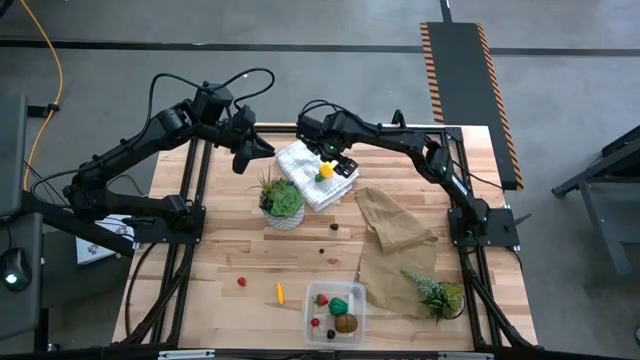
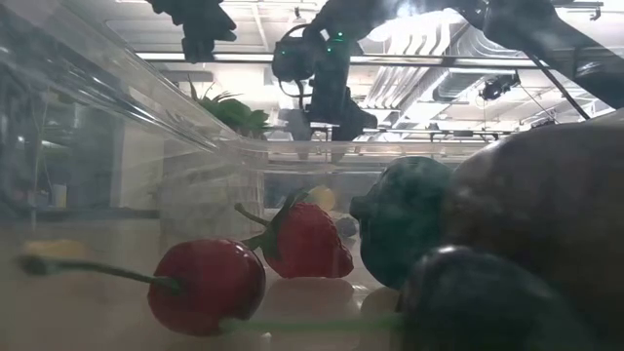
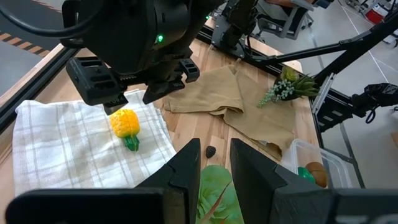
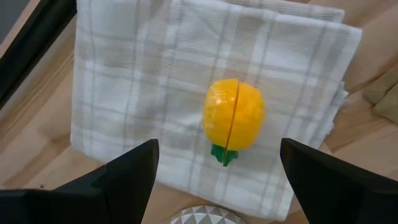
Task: Pick and placing Produce into tupperware
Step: Put the yellow pineapple into the transparent bin
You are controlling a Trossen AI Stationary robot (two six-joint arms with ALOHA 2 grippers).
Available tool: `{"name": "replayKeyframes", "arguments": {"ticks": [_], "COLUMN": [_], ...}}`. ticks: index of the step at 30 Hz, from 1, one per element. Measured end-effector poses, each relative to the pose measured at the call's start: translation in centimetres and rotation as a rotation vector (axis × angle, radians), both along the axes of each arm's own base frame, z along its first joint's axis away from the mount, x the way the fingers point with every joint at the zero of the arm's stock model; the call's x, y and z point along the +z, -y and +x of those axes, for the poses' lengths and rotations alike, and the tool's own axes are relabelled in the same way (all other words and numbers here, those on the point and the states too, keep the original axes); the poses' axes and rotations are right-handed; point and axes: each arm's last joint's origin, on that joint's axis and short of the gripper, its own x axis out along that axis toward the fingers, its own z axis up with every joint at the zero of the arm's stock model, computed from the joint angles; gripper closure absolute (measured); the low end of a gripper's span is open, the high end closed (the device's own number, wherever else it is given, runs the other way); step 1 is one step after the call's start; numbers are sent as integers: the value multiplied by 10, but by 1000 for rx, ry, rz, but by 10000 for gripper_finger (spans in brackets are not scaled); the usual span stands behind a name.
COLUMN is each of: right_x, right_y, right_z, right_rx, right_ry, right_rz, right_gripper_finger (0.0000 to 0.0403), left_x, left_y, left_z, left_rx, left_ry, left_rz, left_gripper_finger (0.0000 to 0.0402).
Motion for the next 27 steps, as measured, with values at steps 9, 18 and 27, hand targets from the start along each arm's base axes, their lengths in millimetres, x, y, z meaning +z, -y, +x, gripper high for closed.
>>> {"name": "replayKeyframes", "arguments": {"ticks": [9, 18, 27], "right_x": [-21, -27, -30], "right_y": [3, 9, 10], "right_z": [7, 5, 3], "right_rx": [11, 13, 24], "right_ry": [-14, -42, -66], "right_rz": [46, 59, 72], "right_gripper_finger": [77, 77, 77], "left_x": [-1, -2, -2], "left_y": [1, 1, 1], "left_z": [-1, -1, -1], "left_rx": [-1, -2, -12], "left_ry": [-12, -20, -22], "left_rz": [-10, -16, -1], "left_gripper_finger": [325, 325, 325]}}
